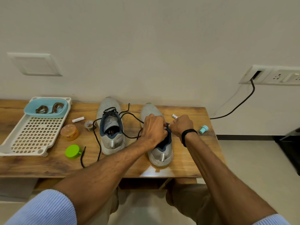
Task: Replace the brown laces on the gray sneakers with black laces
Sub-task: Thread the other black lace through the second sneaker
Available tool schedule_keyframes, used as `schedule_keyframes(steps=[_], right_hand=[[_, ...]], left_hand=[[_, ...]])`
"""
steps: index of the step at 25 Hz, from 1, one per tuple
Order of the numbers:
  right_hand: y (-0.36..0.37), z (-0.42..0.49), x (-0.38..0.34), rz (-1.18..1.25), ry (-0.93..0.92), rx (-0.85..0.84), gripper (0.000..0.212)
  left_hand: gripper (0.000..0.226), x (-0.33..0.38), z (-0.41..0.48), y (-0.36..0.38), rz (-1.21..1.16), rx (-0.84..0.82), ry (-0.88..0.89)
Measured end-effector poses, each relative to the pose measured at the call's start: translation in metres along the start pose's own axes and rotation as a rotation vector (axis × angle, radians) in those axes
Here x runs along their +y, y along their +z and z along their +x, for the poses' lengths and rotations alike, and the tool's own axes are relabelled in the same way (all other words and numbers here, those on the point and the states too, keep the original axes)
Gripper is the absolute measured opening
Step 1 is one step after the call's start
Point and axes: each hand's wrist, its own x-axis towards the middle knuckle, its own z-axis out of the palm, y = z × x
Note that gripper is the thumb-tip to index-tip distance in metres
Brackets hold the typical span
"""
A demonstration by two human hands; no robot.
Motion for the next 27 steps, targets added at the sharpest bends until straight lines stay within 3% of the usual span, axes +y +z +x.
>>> schedule_keyframes(steps=[6,12,13,15,17,18,20,22,24,27], right_hand=[[-0.003,-0.01,-0.004,0.029,-0.035,0.018,0.013],[-0.008,-0.012,0.001,0.076,-0.059,-0.004,0.014],[-0.008,-0.012,0.003,0.134,-0.059,-0.032,0.014],[-0.009,-0.01,0.004,0.308,0.033,-0.113,0.023],[-0.011,-0.012,0.001,0.494,0.191,-0.206,0.025],[-0.013,-0.014,-0.001,0.53,0.247,-0.241,0.021],[-0.014,-0.018,-0.003,0.539,0.306,-0.32,0.015],[-0.012,-0.016,-0.003,0.559,0.32,-0.383,0.013],[-0.009,-0.013,-0.003,0.586,0.318,-0.364,0.012],[-0.005,-0.015,-0.004,0.553,0.245,-0.286,0.03]], left_hand=[[0.022,-0.004,0.004,0.0,-0.054,-0.013,-0.024],[0.005,-0.008,0.011,-0.001,-0.121,0.044,-0.16],[0.012,-0.012,0.012,-0.002,-0.144,0.039,-0.179],[0.027,-0.014,0.01,-0.011,-0.128,-0.003,-0.163],[0.043,-0.01,0.004,-0.023,0.092,0.006,-0.086],[0.046,-0.004,-0.003,-0.029,0.194,0.039,-0.054],[0.037,0.011,-0.022,-0.035,0.166,0.066,0.018],[0.037,0.025,-0.045,-0.031,0.096,-0.092,0.097],[0.041,0.034,-0.062,-0.022,0.195,-0.267,0.144],[0.05,0.031,-0.062,-0.016,0.195,-0.361,0.052]])
